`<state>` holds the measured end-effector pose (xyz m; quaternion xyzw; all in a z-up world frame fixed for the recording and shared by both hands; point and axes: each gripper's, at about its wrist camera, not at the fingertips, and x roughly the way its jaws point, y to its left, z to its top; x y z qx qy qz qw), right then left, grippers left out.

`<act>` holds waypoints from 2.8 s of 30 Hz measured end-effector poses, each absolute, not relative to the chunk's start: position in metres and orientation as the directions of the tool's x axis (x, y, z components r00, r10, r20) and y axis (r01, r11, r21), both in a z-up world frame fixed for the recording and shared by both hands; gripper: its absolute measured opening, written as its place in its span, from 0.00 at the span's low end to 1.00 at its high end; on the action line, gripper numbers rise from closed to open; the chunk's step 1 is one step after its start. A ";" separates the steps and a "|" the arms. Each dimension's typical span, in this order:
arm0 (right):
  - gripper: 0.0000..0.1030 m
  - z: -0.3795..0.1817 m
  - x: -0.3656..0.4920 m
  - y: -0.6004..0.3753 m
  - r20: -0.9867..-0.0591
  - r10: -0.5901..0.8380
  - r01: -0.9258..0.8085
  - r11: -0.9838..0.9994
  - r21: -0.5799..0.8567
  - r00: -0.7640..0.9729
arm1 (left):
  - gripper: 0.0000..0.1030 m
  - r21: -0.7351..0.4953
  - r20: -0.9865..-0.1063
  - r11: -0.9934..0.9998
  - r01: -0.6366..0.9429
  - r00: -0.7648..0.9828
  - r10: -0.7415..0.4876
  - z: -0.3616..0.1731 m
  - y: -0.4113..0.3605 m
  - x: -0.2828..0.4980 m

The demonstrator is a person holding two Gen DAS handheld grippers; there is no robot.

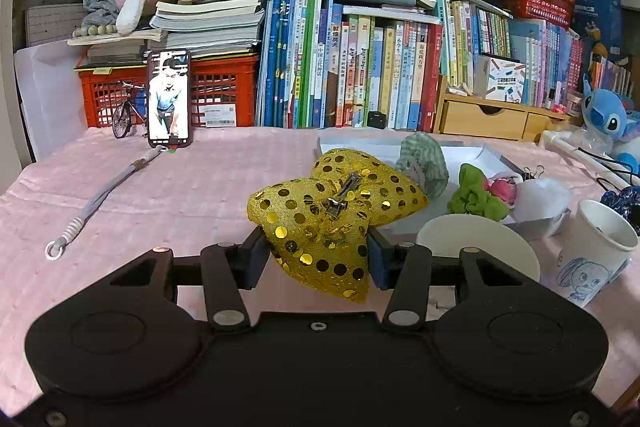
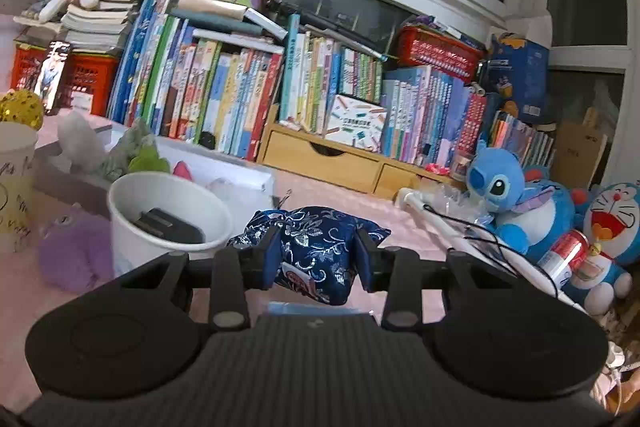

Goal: Organize soft objects
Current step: 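Lift and carry the bow and pouch over the white tray with both tools, then lower both items into the white tray and open both tools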

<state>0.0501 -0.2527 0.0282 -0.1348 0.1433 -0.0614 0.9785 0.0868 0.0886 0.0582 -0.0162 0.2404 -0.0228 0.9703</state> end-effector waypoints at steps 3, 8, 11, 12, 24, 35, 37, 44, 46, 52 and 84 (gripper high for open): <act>0.42 0.031 0.052 -0.257 -0.260 -0.164 0.088 0.956 -0.280 0.952 | 0.46 -0.040 -0.462 0.998 0.044 0.885 -0.057 0.061 0.087 0.089; 0.42 0.038 0.058 -0.263 -0.255 -0.158 0.086 0.959 -0.271 0.954 | 0.46 -0.035 -0.456 0.997 0.064 0.887 -0.073 0.070 0.084 0.096; 0.42 0.045 0.064 -0.266 -0.253 -0.144 0.076 0.962 -0.260 0.957 | 0.46 -0.031 -0.455 0.996 0.086 0.886 -0.091 0.077 0.081 0.101; 0.42 0.048 0.068 -0.267 -0.252 -0.138 0.072 0.964 -0.256 0.958 | 0.46 -0.035 -0.456 0.995 0.095 0.884 -0.101 0.080 0.080 0.104; 0.42 0.085 0.110 -0.274 -0.279 -0.013 -0.036 0.985 -0.171 0.960 | 0.46 -0.104 -0.503 0.973 0.205 0.833 -0.229 0.121 0.068 0.152; 0.42 0.103 0.161 -0.263 -0.442 0.179 -0.221 0.974 -0.044 0.879 | 0.46 -0.171 -0.694 0.942 0.289 0.643 -0.324 0.122 0.041 0.216; 0.42 0.103 0.173 -0.258 -0.466 0.191 -0.235 0.971 -0.039 0.864 | 0.46 -0.186 -0.715 0.940 0.285 0.617 -0.329 0.118 0.036 0.227; 0.42 0.110 0.218 -0.251 -0.507 0.220 -0.237 0.971 0.032 0.833 | 0.46 -0.192 -0.761 0.940 0.282 0.562 -0.324 0.105 0.017 0.255; 0.42 0.109 0.232 -0.249 -0.520 0.219 -0.232 0.972 0.041 0.825 | 0.46 -0.176 -0.776 0.947 0.270 0.554 -0.302 0.100 0.013 0.264; 0.42 0.093 0.276 -0.238 -0.605 0.207 -0.218 0.974 0.055 0.769 | 0.46 -0.142 -0.811 0.960 0.243 0.527 -0.254 0.086 0.008 0.283; 0.66 0.052 0.307 -0.225 -0.744 0.201 -0.254 0.966 0.043 0.637 | 0.70 -0.136 -0.828 0.962 0.239 0.506 -0.243 0.079 0.005 0.285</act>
